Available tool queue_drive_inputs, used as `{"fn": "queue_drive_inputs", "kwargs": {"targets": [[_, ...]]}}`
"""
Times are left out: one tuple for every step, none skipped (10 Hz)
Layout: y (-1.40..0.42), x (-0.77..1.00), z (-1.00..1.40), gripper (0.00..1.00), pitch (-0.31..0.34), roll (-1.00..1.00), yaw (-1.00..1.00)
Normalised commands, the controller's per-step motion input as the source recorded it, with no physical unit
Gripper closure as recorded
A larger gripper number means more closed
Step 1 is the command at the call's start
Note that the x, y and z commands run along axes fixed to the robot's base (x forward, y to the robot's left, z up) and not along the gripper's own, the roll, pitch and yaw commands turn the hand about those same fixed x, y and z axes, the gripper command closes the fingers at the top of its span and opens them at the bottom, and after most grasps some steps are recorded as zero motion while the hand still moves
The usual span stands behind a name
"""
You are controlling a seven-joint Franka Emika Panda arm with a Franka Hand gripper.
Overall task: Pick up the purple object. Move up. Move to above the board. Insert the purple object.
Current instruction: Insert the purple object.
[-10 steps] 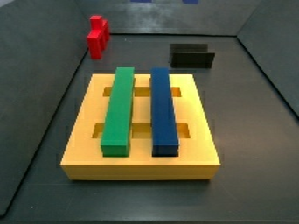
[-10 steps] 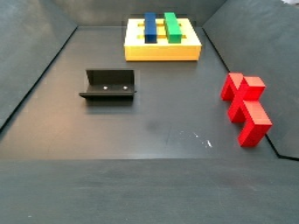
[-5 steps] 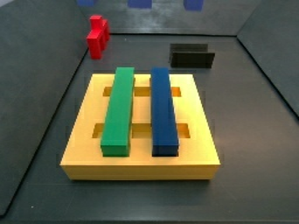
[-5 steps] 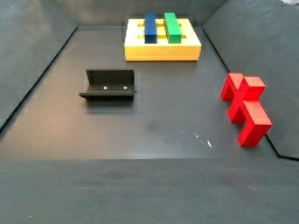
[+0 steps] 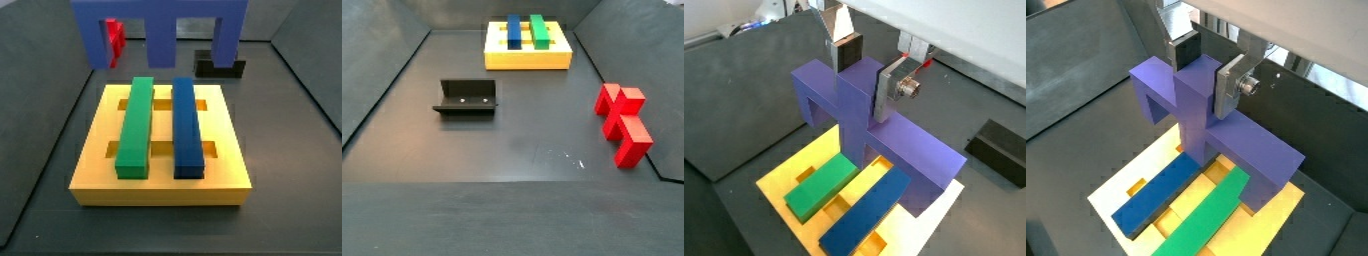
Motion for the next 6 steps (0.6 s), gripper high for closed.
{"fn": "queue_drive_inputs", "kwargs": {"targets": [[-0.28,0.00,-0.55,1.00,-0.090,0.27,0.04],[-0.11,0.00,-0.40,1.00,-0.051,0.08,0.00],[0.00,0.00,-0.28,1.00,-0.026,-0.07,-0.05],[0.00,-0.02,-0.39,1.00,-0.179,-0.23,0.00],[0.00,0.00,-0.45,1.00,-0.203,-0.25,0.06],[-0.13,0.00,-0.36,1.00,-0.091,-0.01,0.04]]}}
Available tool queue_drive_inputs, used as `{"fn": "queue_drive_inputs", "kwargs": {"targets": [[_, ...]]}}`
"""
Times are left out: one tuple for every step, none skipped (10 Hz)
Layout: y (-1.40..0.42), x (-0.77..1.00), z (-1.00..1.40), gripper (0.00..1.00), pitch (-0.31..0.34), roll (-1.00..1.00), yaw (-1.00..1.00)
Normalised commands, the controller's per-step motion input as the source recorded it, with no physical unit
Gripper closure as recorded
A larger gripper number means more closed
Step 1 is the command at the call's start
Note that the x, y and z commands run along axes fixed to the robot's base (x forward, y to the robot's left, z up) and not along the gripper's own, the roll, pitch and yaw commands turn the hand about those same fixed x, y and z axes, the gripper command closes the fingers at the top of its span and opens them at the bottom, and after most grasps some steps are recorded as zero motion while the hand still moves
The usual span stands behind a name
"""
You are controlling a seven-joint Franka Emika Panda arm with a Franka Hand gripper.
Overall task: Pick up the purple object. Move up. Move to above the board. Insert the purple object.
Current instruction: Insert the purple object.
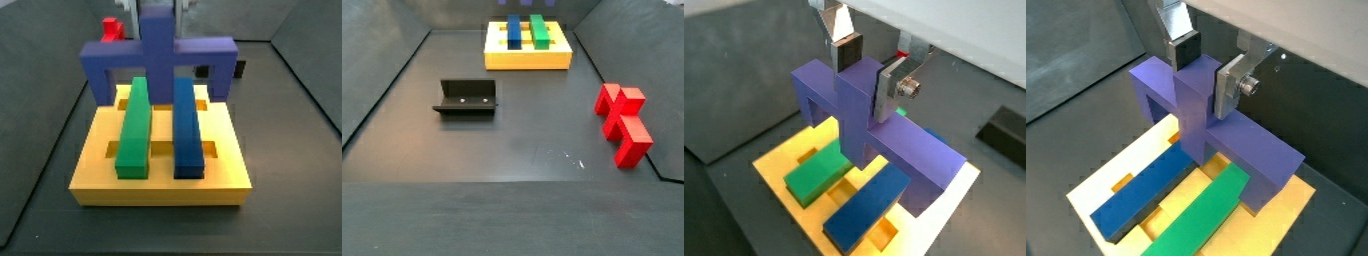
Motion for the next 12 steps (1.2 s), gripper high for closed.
{"fn": "queue_drive_inputs", "kwargs": {"targets": [[-0.20,-0.05,-0.32,1.00,-0.164,0.00,0.06],[-0.31,0.00,-0.36,1.00,-0.076,0.22,0.07],[-0.29,0.00,-0.37,1.00,-0.051,0.35,0.03],[-0.06,0.00,-0.33,1.00,0.000,0.17,0.00],[0.00,-0.05,-0.27,1.00,-0.069,0.00,0.00],[-0.02,0.00,-0.38,1.00,-0.127,-0.10,0.03],[-0.06,0.11,-0.25,1.00,-0.094,-0.24,0.03],[-0.03,0.00,-0.18,1.00,-0.084,-0.15,0.00],[-0.02,0.05,0.00,1.00,-0.024,-0.08,0.00],[-0.02,0.00,0.00,1.00,-0.010,0.00,0.00],[-0.06,0.00,-0.09,1.00,-0.057,0.03,0.00],[-0.10,0.02,-0.13,1.00,-0.064,0.04,0.00]]}}
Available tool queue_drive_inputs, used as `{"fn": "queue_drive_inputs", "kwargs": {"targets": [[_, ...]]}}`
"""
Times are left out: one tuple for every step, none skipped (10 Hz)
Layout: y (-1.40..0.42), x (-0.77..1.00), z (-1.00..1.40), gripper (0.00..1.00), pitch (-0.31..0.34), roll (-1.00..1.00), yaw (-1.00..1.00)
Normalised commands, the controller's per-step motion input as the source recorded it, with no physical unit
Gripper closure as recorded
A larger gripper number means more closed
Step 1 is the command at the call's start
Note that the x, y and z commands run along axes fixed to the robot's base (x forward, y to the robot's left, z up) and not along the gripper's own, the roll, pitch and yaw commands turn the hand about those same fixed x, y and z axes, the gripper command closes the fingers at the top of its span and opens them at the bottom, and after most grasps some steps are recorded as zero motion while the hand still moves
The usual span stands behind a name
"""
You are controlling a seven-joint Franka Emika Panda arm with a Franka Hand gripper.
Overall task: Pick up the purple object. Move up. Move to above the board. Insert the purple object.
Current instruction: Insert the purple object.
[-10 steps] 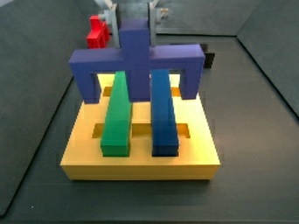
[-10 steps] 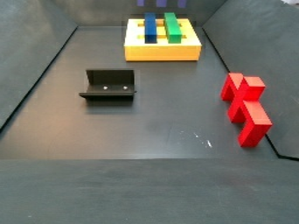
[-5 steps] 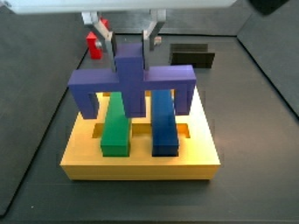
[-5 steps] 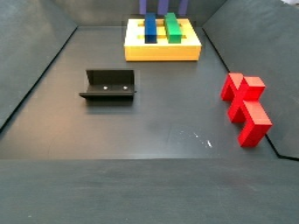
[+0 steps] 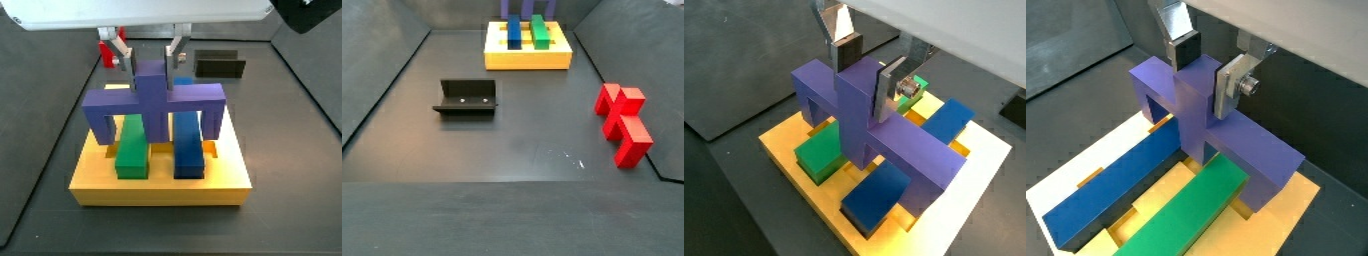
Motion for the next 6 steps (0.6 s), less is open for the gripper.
{"fn": "queue_drive_inputs", "kwargs": {"targets": [[-0.13,0.02,-0.17,1.00,-0.090,0.04,0.00],[-0.10,0.00,-0.16,1.00,-0.084,0.03,0.00],[-0.07,0.03,-0.12,1.00,-0.073,0.00,0.00],[-0.05,0.04,-0.11,1.00,-0.067,0.00,0.00],[0.00,0.11,-0.21,1.00,-0.073,0.01,0.03],[0.00,0.08,-0.24,1.00,-0.071,0.03,0.04]]}}
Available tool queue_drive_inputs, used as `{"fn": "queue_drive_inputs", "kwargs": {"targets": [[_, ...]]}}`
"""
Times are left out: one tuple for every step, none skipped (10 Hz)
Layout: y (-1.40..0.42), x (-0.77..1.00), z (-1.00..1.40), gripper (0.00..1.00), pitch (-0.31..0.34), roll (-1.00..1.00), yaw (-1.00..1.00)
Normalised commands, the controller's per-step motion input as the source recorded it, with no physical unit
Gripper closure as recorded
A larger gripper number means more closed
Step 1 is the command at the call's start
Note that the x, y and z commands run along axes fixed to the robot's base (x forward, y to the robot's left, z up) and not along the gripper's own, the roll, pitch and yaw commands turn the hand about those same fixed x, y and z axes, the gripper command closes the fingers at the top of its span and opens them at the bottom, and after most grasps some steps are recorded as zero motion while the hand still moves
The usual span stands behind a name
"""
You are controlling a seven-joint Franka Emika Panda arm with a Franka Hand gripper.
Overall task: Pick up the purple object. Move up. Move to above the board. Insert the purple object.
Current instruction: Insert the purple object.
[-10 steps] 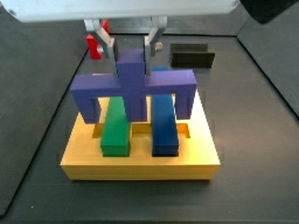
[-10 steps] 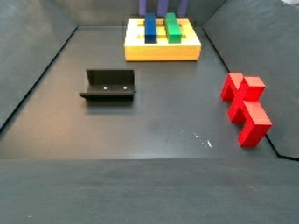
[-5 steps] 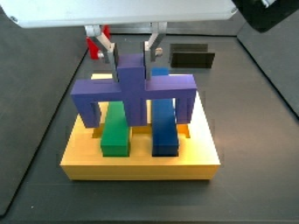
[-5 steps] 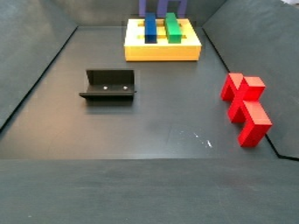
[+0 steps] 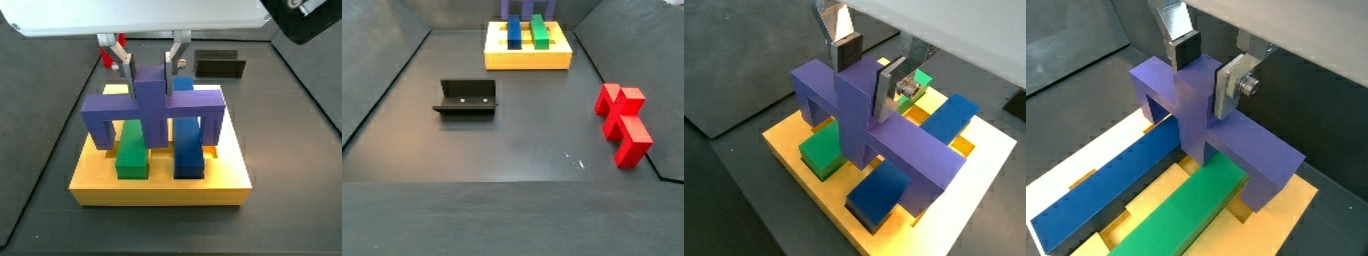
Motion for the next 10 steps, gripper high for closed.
{"fn": "queue_drive_inputs", "kwargs": {"targets": [[-0.03,0.09,-0.26,1.00,-0.039,0.09,0.01],[-0.04,0.01,-0.26,1.00,-0.027,0.15,0.00],[-0.02,0.00,-0.23,1.00,-0.011,0.16,0.00],[0.00,-0.13,-0.18,1.00,0.000,0.19,0.00],[-0.01,-0.14,-0.14,1.00,0.000,0.22,0.00],[-0.11,-0.03,-0.19,1.00,0.034,0.33,0.00],[-0.16,0.08,-0.13,1.00,0.099,0.36,0.00],[-0.15,0.12,0.07,1.00,0.127,0.27,0.00],[-0.09,0.10,0.13,1.00,0.130,0.23,0.00],[-0.13,0.12,0.11,1.00,0.121,0.21,0.00]]}}
